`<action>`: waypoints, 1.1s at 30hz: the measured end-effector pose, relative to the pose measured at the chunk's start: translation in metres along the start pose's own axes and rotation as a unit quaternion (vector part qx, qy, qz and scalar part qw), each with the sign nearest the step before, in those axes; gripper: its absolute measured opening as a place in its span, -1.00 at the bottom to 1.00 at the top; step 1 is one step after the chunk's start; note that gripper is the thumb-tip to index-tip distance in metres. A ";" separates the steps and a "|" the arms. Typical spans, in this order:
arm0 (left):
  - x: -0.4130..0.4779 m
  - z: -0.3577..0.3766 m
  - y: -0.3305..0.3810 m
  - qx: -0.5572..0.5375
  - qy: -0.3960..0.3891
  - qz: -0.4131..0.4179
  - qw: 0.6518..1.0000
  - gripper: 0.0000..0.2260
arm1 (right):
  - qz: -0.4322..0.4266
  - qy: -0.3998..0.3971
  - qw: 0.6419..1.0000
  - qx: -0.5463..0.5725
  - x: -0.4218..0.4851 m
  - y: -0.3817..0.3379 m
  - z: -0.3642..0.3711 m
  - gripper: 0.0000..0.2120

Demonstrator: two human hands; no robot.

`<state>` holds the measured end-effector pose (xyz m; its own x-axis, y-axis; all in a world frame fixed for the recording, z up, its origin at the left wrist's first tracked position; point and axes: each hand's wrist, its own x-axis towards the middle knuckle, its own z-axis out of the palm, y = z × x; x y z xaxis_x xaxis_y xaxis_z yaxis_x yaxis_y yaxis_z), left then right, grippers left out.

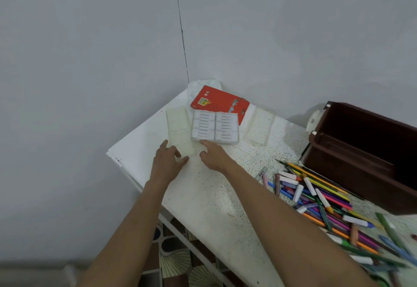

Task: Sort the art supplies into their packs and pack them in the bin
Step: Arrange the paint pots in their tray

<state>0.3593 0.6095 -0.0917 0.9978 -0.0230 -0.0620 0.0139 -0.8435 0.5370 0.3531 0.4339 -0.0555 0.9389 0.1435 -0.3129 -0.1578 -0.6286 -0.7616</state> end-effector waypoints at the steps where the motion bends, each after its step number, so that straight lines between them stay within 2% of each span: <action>1: -0.005 0.001 -0.002 -0.012 0.008 0.000 1.000 -0.70 | 0.004 0.000 1.000 0.009 -0.001 0.001 0.001 -0.48; 7: -0.041 0.013 0.004 -0.050 0.057 -0.003 0.997 -0.56 | 0.017 -0.020 0.997 0.070 -0.008 -0.003 0.009 -0.49; 13: -0.071 0.008 0.013 -0.105 0.097 -0.039 0.989 -0.68 | 0.026 0.015 0.984 0.177 -0.018 -0.008 0.018 -0.52; 18: -0.084 -0.014 0.021 -0.168 0.124 0.016 0.978 -0.72 | 0.021 0.065 0.957 0.282 -0.027 -0.019 0.000 -0.63; 21: -0.089 -0.028 0.036 -0.238 0.073 0.040 0.968 -0.71 | 0.030 0.089 0.938 0.334 -0.038 -0.019 -0.022 -0.71; 23: -0.091 -0.035 0.047 -0.303 0.011 0.039 0.952 -0.72 | 0.046 0.107 0.923 0.367 -0.046 -0.013 -0.040 -0.71; 27: -0.100 -0.036 0.063 -0.479 -0.121 0.039 0.868 -0.82 | 0.060 0.168 0.886 0.429 -0.080 0.008 -0.076 -0.68; 33: -0.107 -0.024 0.085 -0.575 -0.255 0.001 0.778 -0.81 | 0.103 0.255 0.838 0.471 -0.143 0.062 -0.107 -0.67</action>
<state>0.2549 0.5531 -0.0195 0.8470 -0.4803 -0.2279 0.3531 0.1876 0.9166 0.2416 0.2929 0.0024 0.8330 -0.3903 -0.3921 -0.2780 0.3175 -0.9066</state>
